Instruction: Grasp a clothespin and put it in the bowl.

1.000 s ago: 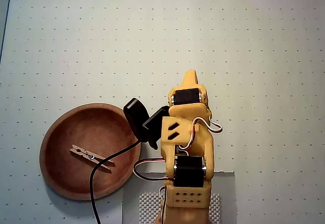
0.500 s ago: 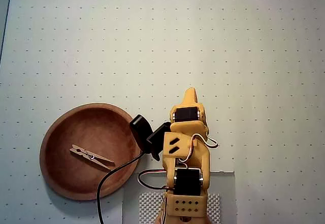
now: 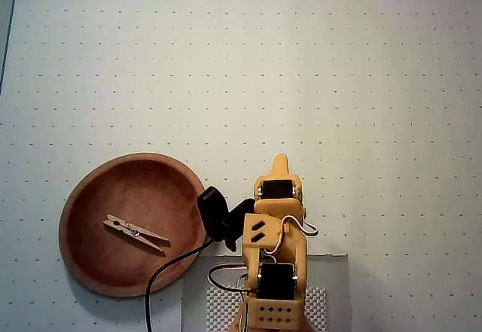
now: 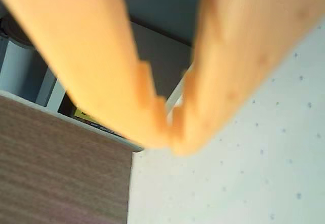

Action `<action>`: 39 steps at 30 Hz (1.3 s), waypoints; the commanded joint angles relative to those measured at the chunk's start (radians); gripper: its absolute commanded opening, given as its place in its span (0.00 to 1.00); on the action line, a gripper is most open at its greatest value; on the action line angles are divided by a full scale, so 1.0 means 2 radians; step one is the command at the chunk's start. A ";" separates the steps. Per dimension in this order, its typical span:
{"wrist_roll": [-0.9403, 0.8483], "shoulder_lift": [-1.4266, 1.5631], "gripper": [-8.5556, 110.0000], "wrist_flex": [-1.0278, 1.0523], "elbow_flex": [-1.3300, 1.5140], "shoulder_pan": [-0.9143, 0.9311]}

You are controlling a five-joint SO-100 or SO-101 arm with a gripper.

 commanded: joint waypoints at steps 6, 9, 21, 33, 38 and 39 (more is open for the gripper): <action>0.012 0.007 0.05 -0.013 0.056 0.002; 0.012 0.007 0.05 -0.013 0.067 -0.003; -0.010 0.006 0.05 -0.005 0.089 -0.008; -0.012 0.008 0.05 0.021 0.090 -0.009; -0.007 0.008 0.05 0.021 0.090 -0.009; -0.002 0.008 0.05 0.021 0.090 -0.009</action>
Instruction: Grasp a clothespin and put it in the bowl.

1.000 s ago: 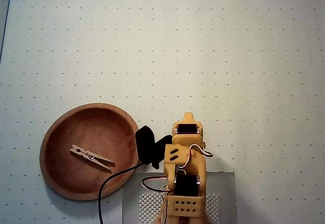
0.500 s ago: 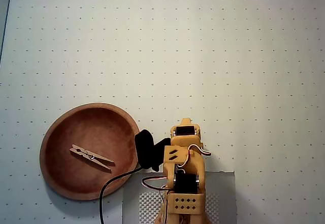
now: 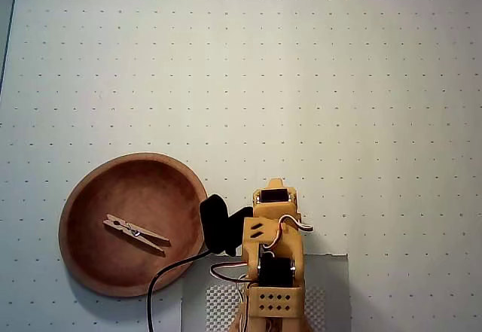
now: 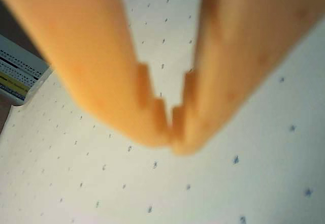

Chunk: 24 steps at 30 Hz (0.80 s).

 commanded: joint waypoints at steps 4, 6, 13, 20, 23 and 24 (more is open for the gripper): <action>0.015 0.008 0.05 -0.001 -0.009 -0.008; 0.011 0.008 0.05 -0.001 -0.009 -0.009; 0.009 0.006 0.05 -0.004 -0.009 -0.008; 0.009 0.006 0.05 -0.004 -0.009 -0.008; 0.009 0.006 0.05 -0.004 -0.009 -0.008; 0.009 0.006 0.05 -0.004 -0.009 -0.008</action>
